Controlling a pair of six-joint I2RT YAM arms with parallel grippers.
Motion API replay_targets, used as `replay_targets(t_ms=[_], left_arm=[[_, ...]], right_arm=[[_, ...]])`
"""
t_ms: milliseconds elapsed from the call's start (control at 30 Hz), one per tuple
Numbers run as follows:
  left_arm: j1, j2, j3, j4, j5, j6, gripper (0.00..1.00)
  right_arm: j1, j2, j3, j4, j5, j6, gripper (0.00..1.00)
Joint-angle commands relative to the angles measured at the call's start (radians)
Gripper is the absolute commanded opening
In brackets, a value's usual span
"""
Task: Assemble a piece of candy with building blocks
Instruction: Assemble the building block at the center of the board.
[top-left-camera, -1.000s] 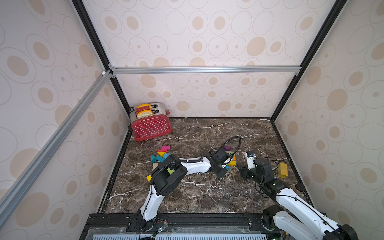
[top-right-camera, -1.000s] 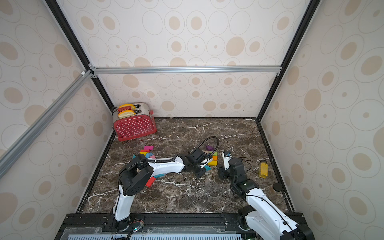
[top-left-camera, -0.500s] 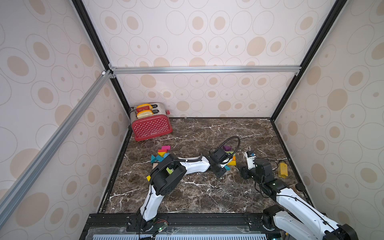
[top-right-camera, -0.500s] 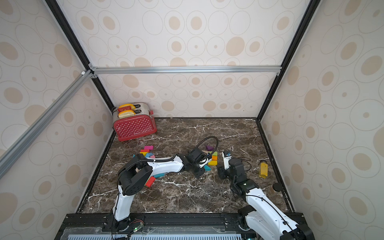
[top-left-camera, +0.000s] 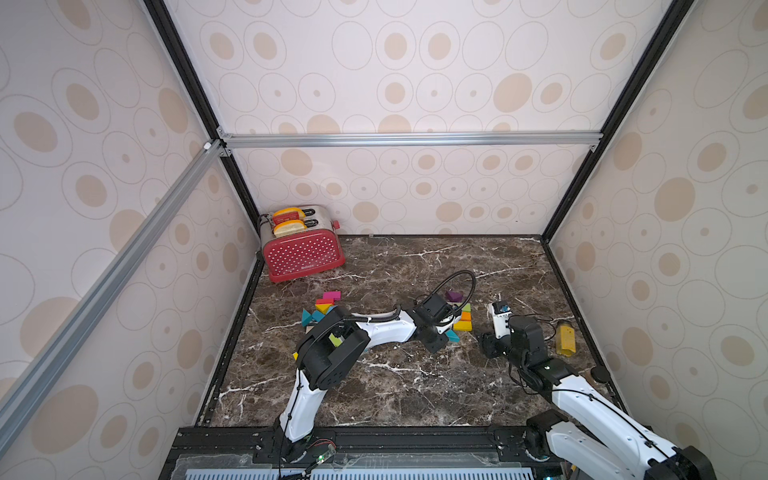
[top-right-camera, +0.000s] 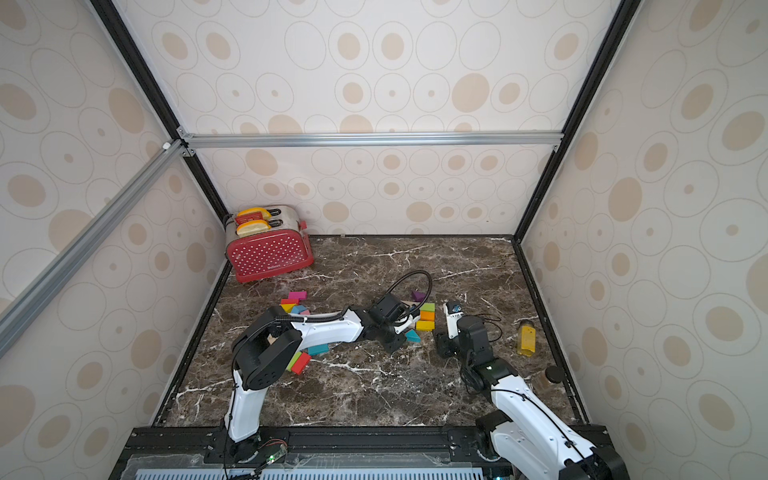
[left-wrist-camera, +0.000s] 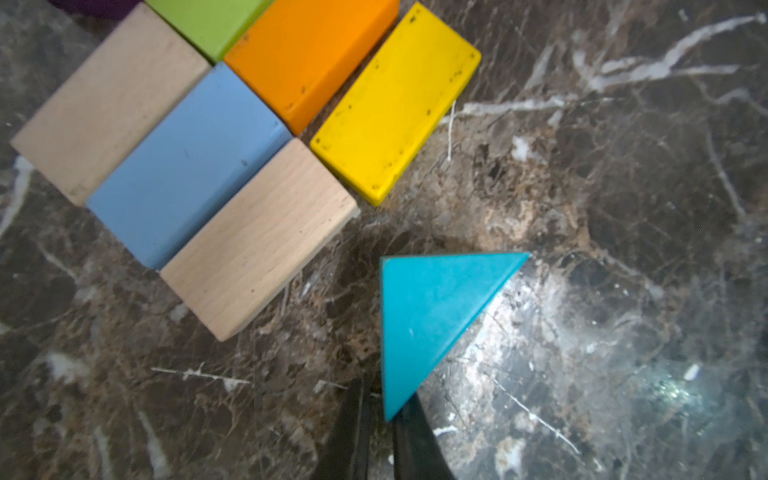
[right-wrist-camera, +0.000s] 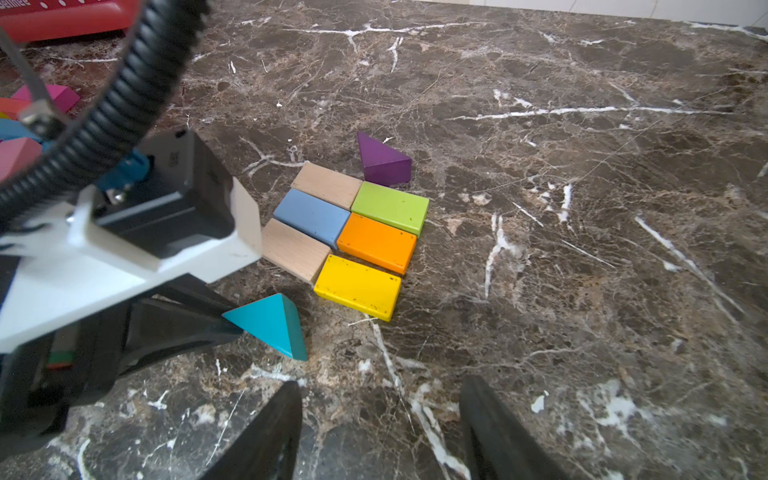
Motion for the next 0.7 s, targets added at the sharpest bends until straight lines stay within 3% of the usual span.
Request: replay_targets(t_ms=[0, 667], left_arm=[[0.004, 0.008, 0.007, -0.027, 0.054, 0.044, 0.14], [-0.014, 0.046, 0.058, -0.024, 0.048, 0.063, 0.08]], right_arm=[[-0.005, 0.009, -0.016, 0.007, -0.007, 0.003, 0.64], [-0.005, 0.004, -0.022, 0.011, -0.01, 0.007, 0.64]])
